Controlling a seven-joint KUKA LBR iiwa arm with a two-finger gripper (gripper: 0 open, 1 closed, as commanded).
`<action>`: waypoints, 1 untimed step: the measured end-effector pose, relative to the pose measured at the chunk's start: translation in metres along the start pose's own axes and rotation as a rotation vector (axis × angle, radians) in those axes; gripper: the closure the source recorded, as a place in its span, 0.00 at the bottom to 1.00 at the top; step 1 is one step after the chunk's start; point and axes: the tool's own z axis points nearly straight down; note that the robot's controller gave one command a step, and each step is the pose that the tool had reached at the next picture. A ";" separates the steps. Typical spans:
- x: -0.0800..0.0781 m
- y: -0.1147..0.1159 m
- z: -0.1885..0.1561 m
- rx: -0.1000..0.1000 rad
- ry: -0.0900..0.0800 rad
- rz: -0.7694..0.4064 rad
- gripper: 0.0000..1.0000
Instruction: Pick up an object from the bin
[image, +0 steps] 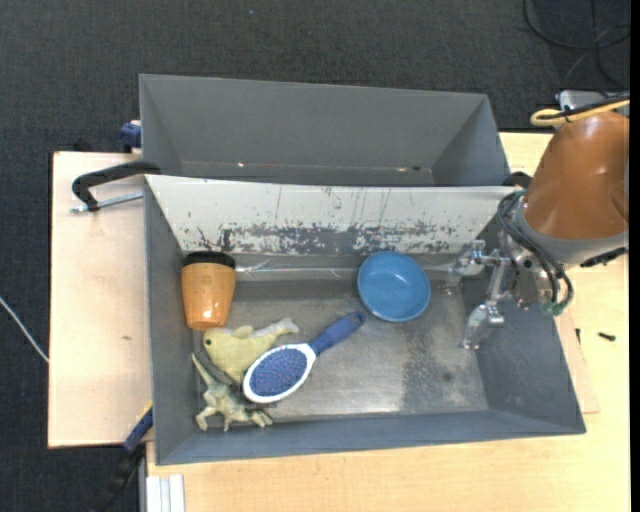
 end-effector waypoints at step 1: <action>-0.021 0.062 0.031 -0.004 0.003 -0.082 0.00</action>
Offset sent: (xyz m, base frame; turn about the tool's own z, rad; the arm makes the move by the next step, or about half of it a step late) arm 0.0199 0.0569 -0.0307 -0.0766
